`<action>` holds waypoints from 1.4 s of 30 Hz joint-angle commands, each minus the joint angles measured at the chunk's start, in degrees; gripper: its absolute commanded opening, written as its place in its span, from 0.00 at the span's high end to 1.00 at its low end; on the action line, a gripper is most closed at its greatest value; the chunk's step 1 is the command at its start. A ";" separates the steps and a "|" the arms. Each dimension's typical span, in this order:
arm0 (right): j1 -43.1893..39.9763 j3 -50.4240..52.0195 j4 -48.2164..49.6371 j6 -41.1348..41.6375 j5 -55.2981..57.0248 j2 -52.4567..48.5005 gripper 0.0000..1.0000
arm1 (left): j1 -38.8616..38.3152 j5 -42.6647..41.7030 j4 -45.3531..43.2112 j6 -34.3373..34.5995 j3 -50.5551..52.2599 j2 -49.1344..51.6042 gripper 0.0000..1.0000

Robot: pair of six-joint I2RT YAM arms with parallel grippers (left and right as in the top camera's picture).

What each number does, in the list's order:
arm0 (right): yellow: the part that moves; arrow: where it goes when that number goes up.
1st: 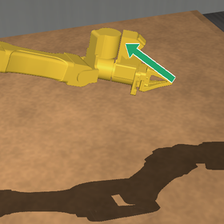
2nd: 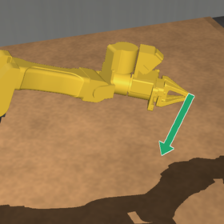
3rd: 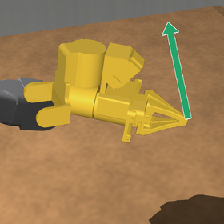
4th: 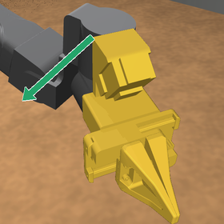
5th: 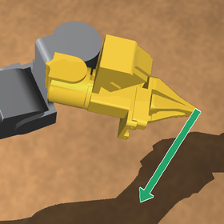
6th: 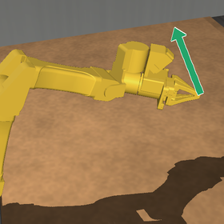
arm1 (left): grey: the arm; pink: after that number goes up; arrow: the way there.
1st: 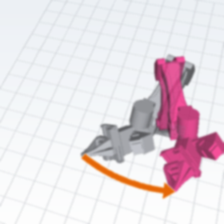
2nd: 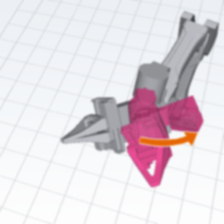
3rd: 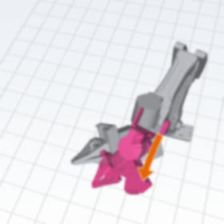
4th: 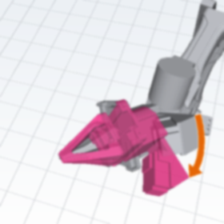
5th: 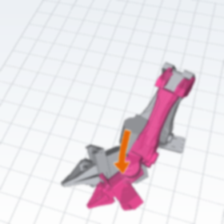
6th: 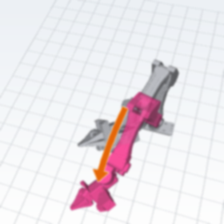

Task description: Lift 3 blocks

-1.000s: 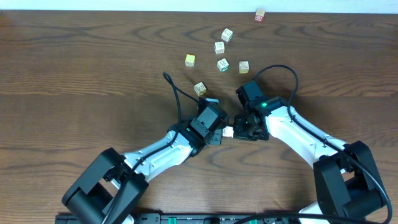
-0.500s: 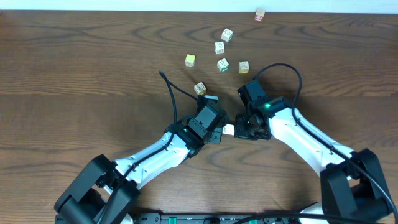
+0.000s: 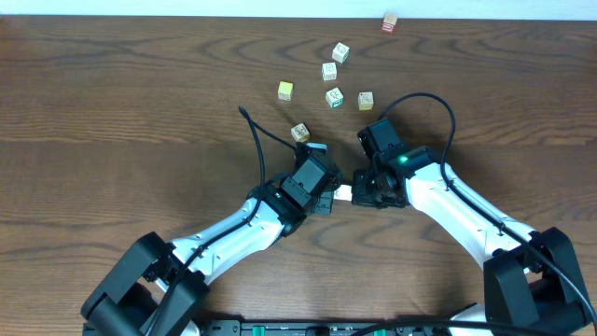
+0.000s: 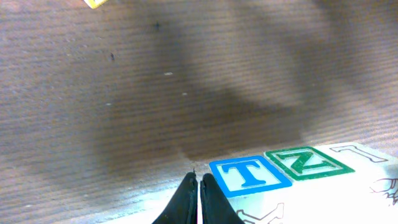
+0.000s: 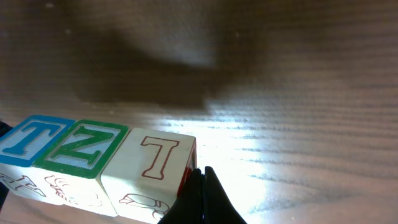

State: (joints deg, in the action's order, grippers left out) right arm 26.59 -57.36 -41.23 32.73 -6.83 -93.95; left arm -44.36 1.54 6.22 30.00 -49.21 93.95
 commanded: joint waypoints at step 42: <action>1.90 -2.64 3.54 -3.19 -22.21 5.46 0.99 | -3.34 -15.15 -3.67 0.24 -5.20 -3.41 0.93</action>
State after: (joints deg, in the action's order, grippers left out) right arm 25.30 -57.34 -40.97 30.55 -8.27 -90.30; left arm -43.92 1.83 5.82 30.00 -49.63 92.75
